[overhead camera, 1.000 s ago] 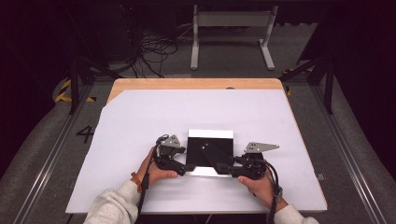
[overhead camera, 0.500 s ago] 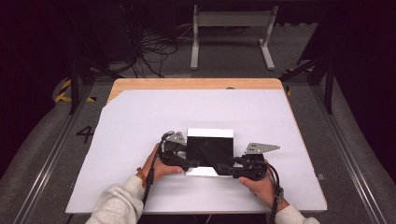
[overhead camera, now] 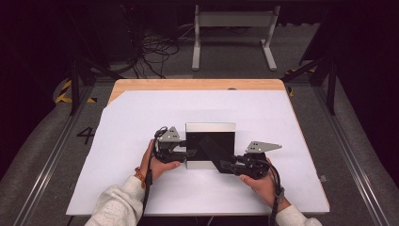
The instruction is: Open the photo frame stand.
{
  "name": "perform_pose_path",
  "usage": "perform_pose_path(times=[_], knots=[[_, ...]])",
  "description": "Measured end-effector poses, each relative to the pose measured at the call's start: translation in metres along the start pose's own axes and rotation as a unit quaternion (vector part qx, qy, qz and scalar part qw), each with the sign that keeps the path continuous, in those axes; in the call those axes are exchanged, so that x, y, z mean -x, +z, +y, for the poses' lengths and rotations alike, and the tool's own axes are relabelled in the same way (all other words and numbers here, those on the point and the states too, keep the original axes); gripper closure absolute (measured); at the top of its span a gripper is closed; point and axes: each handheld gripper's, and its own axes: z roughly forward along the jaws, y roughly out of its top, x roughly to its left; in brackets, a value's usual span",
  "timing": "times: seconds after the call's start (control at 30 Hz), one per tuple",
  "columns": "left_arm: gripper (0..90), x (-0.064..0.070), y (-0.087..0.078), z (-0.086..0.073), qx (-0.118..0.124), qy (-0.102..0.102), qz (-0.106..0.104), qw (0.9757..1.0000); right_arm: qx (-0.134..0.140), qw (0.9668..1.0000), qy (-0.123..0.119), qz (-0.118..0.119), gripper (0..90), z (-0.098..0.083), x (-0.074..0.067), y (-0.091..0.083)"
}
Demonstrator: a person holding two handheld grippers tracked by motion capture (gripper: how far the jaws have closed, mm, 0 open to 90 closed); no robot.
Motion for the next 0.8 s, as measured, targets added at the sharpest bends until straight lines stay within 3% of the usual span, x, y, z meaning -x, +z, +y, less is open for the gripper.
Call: perform_pose_path(times=[0.13,0.37,0.43,0.47,0.57,0.7,0.8], knots=[[62.3,0.002,-0.002,0.001,0.008,0.013,0.014,0.9998,-0.004,0.9999,-0.011,-0.011,69.4,0.001,-0.002,0.001],[62.4,0.003,-0.001,-0.004,0.021,0.014,0.005,0.9997,-0.009,0.9996,-0.021,-0.015,70.1,0.0,-0.003,0.001],[50.2,0.004,0.006,-0.005,0.011,0.014,0.0,0.9998,-0.007,0.9996,-0.023,-0.013,70.2,0.0,-0.004,0.001],[48.8,0.006,0.011,-0.005,0.0,0.022,0.003,0.9998,-0.005,0.9996,-0.023,-0.012,70.1,-0.001,-0.004,0.0],[47.5,0.006,0.015,-0.008,-0.005,0.019,-0.01,0.9998,-0.005,0.9996,-0.025,-0.014,70.1,-0.001,-0.004,0.0],[46.1,0.008,0.02,-0.008,-0.021,0.026,0.009,0.9994,-0.003,0.9995,-0.027,-0.014,69.9,-0.001,-0.004,0.0],[46.5,0.009,0.022,-0.007,-0.021,0.023,0.009,0.9995,-0.001,0.9995,-0.029,-0.016,69.6,-0.001,-0.006,0.0]])
